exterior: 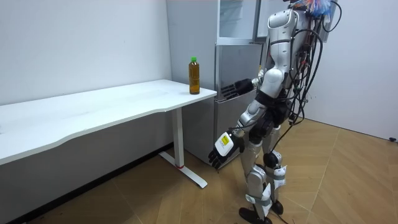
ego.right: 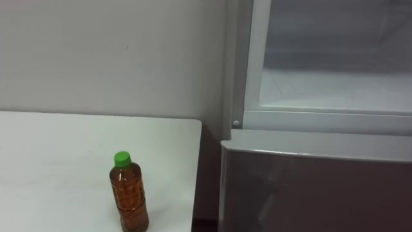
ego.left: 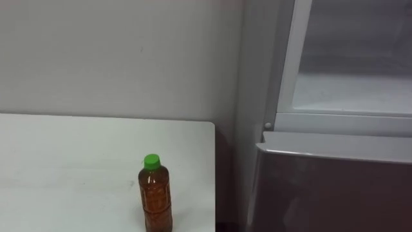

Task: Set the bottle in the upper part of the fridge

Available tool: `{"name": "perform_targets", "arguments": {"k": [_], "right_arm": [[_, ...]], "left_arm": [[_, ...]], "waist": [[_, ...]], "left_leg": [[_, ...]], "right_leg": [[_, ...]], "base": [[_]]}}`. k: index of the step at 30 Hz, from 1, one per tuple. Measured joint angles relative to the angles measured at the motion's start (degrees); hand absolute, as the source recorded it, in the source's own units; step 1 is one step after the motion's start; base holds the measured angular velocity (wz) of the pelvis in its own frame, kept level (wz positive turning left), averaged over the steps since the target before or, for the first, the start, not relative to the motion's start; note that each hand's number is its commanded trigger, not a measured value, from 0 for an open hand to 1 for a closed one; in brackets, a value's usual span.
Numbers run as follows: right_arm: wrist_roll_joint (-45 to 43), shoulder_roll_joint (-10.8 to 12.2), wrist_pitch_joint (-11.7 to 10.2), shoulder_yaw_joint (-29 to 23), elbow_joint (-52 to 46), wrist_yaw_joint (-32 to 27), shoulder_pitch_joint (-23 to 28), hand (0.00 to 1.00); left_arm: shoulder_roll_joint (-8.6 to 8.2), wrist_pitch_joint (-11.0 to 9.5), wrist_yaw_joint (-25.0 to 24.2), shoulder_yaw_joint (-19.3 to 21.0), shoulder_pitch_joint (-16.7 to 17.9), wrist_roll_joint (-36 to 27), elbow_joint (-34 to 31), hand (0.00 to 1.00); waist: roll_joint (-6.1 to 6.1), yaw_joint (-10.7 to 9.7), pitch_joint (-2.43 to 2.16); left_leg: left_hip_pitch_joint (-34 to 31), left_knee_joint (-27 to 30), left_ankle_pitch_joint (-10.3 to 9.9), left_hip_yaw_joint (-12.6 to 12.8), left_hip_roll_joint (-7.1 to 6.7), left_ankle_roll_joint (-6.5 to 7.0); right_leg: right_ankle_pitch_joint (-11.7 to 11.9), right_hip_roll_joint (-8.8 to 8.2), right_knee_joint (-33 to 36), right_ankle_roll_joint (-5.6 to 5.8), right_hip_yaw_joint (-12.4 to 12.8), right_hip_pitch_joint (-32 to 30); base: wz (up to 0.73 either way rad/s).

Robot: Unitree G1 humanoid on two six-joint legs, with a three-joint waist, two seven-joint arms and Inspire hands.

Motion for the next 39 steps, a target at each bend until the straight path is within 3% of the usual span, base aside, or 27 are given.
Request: {"name": "perform_targets", "arguments": {"k": [8,11,19,27,32,39], "right_arm": [[0.23,-2.79,0.08,0.59,-12.39,3.27,-0.23,0.00],[0.48,-2.74,0.18,0.16,-17.69,3.30,-2.73,0.00],[2.26,-1.89,0.12,-0.92,-25.27,3.92,-5.80,0.00],[2.53,-1.90,0.11,-0.68,-28.05,3.84,-8.21,0.00],[2.46,-1.84,0.11,0.65,-28.01,1.60,-9.17,0.00],[2.63,-1.84,0.02,4.79,-26.14,-4.33,-11.21,0.00]], "left_arm": [[0.56,0.12,0.14,-0.56,0.26,0.37,-0.48,0.00],[0.90,0.18,0.17,-1.17,0.18,0.40,-0.39,0.00],[0.91,1.92,0.08,-1.61,0.22,0.46,-0.01,0.00],[0.90,2.86,0.46,-3.46,0.30,0.46,0.13,0.00],[0.88,2.93,1.02,-3.65,-0.11,0.44,-0.97,0.00],[0.89,3.02,1.71,-5.76,-0.79,0.53,-2.24,0.00]], "waist": [[-1.11,2.13,0.12],[-1.83,2.08,-0.07],[-1.37,2.13,0.03],[-1.18,2.52,-0.01],[-1.17,3.84,0.00],[-1.13,5.28,0.03]], "left_leg": [[-0.15,0.05,-0.01,-0.79,-0.02,0.03],[-0.78,0.41,-0.01,-0.83,0.05,0.05],[-0.65,1.41,-0.17,-0.92,0.05,0.52],[-0.21,1.25,0.23,-0.77,-0.06,0.81],[-0.26,1.37,0.22,-0.75,-0.05,0.82],[-2.19,2.40,0.20,-1.97,-0.20,1.05]], "right_leg": [[0.09,0.05,0.20,-0.11,0.03,0.15],[0.35,0.15,0.33,-0.19,0.17,-0.23],[0.85,0.28,0.64,0.04,0.44,0.34],[0.99,-0.10,1.10,0.04,0.84,0.35],[1.15,-0.06,1.01,0.04,0.90,0.36],[1.41,-0.33,1.02,0.18,-0.94,-0.37]], "base": [[0.04],[0.00],[0.01],[-0.01],[0.00],[0.10]]}}
